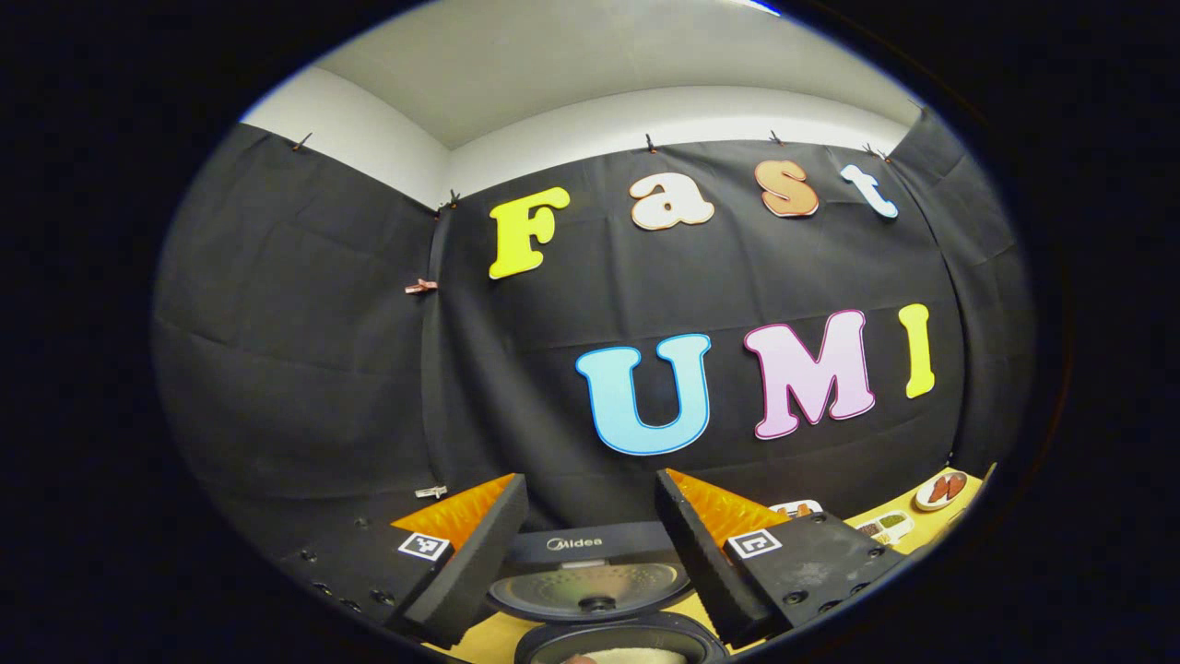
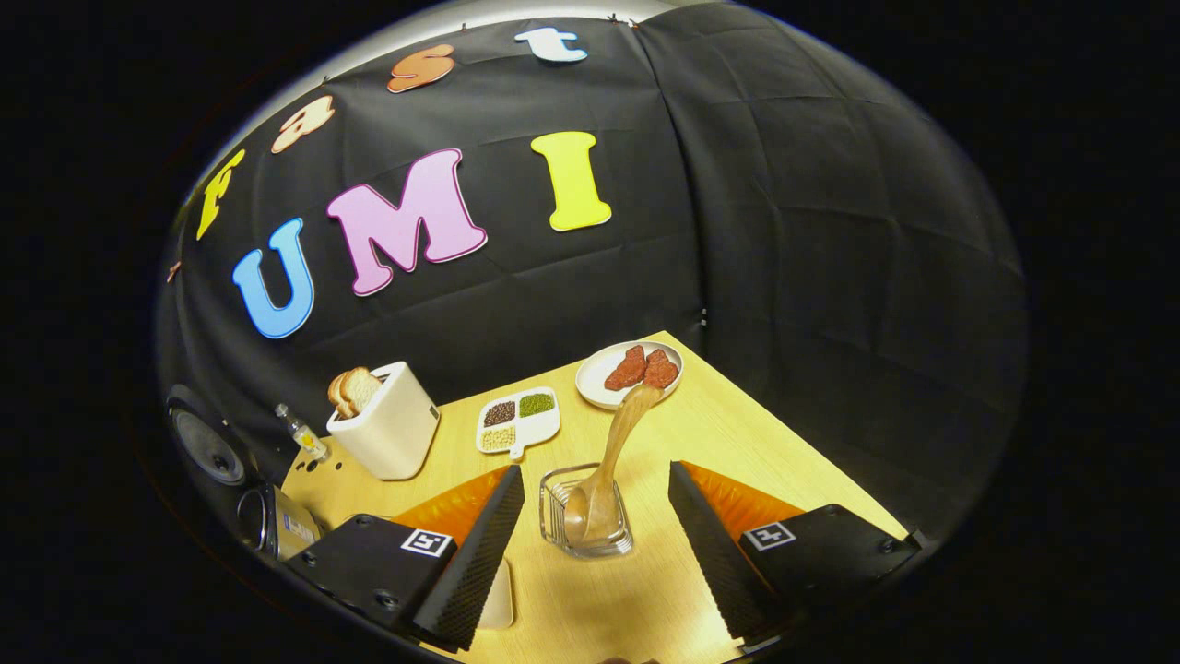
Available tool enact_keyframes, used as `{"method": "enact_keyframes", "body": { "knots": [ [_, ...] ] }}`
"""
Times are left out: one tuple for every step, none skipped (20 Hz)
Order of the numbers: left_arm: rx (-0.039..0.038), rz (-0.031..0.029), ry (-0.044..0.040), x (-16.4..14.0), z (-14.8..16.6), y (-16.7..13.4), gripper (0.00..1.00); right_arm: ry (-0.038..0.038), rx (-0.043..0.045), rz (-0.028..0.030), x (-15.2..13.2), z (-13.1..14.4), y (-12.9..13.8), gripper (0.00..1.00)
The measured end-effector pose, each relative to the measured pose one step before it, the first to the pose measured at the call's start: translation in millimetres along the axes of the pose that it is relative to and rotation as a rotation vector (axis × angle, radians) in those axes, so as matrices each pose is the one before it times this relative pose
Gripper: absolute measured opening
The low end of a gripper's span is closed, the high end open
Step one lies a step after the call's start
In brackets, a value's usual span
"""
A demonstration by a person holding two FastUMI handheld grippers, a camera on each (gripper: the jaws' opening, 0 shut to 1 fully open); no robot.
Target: Close the left gripper, press the button to open the rice cooker; take a wooden spoon from the chopstick holder with the right hand, scoop a spoonful of rice and pour it into the rice cooker, then put the wooden spoon back into the chopstick holder.
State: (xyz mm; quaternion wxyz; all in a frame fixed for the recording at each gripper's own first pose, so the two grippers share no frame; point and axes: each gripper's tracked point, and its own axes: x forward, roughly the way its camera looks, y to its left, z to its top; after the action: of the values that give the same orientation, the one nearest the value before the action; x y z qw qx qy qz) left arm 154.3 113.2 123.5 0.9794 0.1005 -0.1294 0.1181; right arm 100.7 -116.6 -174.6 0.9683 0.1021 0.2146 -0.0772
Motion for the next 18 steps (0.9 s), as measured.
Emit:
{"method": "enact_keyframes", "body": {
  "knots": [
    [-0.00109,-0.00881,-0.00017,9.77,-3.97,0.71,0.93,0.00317,-0.00916,-0.00251,-8.97,-3.38,1.96,0.98],
    [-0.00319,-0.0097,0.00308,9.32,-6.0,1.01,0.94,0.0038,-0.00561,-0.00162,-7.49,-4.29,3.26,0.98],
    [-0.00098,-0.00265,0.00384,7.44,-5.06,2.06,0.96,0.00394,0.00071,-0.00085,-6.84,-3.24,2.41,0.98],
    [-0.00257,-0.00529,0.0027,7.29,-3.79,2.19,0.96,0.00238,0.00313,0.00213,-6.56,-3.26,3.77,0.98],
    [-0.00137,-0.00363,0.00571,5.84,-4.53,1.26,0.96,0.00165,0.00249,-0.00304,-5.48,-2.88,2.91,0.99],
    [-0.00425,-0.00452,0.00737,5.47,-4.85,0.85,0.95,0.00005,0.0041,0.00083,-4.99,-2.53,2.48,0.98],
    [-0.00451,-0.00658,0.01163,3.15,-4.29,0.37,0.96,-0.00229,0.00256,-0.00086,-4.36,-1.83,2.7,0.98],
    [-0.0051,-0.00723,0.01644,3.04,-6.14,-1.2,0.96,0.00004,-0.00105,0.00265,-3.29,-2.88,3.03,0.98],
    [-0.00334,-0.00247,0.02869,1.96,-8.22,0.85,0.96,0.00243,-0.00471,-0.00127,-2.86,-2.75,1.85,0.99],
    [-0.00704,-0.00029,0.02454,0.81,-8.1,-0.09,0.96,0.00173,-0.00539,0.00233,-1.59,-1.9,2.21,0.99],
    [-0.01609,0.00044,0.03642,-1.9,-10.05,-0.81,0.96,0.00037,-0.00505,0.00089,-1.83,-1.75,2.05,0.98],
    [-0.0132,0.00343,0.00108,-4.22,1.17,0.44,0.98,-0.00067,-0.00499,0.00389,-0.83,-1.0,2.21,0.98],
    [-0.00372,-0.00091,0.01339,-3.49,-2.32,-2.9,1.0,-0.00014,-0.00447,0.00554,-1.21,-0.92,2.27,0.98],
    [0.00257,0.00388,0.02584,-5.28,-1.8,-0.41,0.99,0.00237,-0.00293,0.00697,0.53,-1.24,2.57,0.98],
    [-0.00495,0.00075,0.01322,-6.1,-0.76,-0.74,0.99,0.00244,-0.00016,0.00888,0.5,-0.97,2.79,0.99],
    [-0.00712,0.00306,0.0305,-7.33,-7.44,-2.64,0.99,0.00171,-0.00021,0.00803,0.9,-0.11,2.52,0.99],
    [-0.01056,0.00188,0.02441,-10.17,-3.53,-1.4,1.0,0.00286,-0.00096,0.0103,0.72,-0.82,3.07,0.99],
    [-0.01372,0.00451,0.0345,-9.61,-5.62,-2.12,1.0,0.00299,-0.00265,0.01089,1.19,-1.55,3.36,0.98]
  ]
}}
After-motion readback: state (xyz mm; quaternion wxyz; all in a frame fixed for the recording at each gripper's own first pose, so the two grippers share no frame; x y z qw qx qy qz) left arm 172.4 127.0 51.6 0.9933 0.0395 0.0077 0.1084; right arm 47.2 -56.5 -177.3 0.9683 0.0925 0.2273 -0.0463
